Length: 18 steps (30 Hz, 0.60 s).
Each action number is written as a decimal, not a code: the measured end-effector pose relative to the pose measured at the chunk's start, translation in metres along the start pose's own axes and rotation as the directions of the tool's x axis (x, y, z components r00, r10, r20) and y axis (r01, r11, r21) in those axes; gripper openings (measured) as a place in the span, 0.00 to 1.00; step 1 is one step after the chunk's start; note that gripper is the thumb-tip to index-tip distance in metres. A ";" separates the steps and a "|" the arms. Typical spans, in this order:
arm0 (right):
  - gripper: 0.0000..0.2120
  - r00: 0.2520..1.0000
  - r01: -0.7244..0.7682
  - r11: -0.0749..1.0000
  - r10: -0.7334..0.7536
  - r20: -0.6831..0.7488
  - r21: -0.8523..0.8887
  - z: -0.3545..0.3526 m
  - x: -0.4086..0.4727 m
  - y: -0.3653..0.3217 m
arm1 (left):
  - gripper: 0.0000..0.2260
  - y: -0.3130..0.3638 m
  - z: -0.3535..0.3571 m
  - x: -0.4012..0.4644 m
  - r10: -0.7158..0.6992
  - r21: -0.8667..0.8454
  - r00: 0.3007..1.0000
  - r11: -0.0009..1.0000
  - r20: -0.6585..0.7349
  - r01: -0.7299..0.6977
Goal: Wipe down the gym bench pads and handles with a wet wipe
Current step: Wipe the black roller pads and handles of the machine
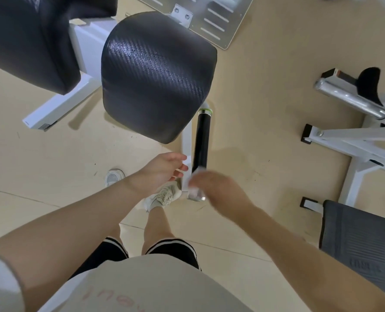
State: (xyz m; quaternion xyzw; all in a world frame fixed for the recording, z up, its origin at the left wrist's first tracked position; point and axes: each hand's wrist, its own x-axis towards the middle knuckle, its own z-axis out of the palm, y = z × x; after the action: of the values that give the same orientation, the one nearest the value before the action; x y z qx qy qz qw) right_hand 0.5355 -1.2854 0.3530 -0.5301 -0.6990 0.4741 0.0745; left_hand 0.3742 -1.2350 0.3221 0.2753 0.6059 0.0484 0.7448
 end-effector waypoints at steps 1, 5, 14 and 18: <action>0.19 0.989 -0.102 0.992 0.110 -0.098 0.077 -0.012 0.013 0.003 | 0.12 -0.001 0.000 0.001 -0.003 -0.005 1.000 1.000 -0.009 0.003; 0.16 0.948 -0.182 0.971 0.132 -0.288 -0.154 -0.042 0.087 0.027 | 0.12 -0.006 -0.003 0.004 -0.001 -0.002 0.999 1.000 -0.038 0.001; 0.14 0.918 0.078 0.824 0.160 0.362 -0.561 -0.033 0.099 0.030 | 0.13 -0.022 -0.011 -0.001 -0.074 0.041 0.989 0.996 -0.127 0.080; 0.11 0.989 -0.134 0.985 0.139 -0.043 0.110 -0.028 0.040 0.030 | 0.16 -0.013 0.007 -0.010 0.021 0.017 1.000 1.000 0.009 -0.021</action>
State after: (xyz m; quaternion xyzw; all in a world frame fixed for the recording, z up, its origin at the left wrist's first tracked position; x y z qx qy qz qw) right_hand 0.5555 -1.2371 0.3292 -0.5838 -0.6326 0.5013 0.0877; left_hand 0.3749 -1.2528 0.3256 0.2881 0.6001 0.0498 0.7445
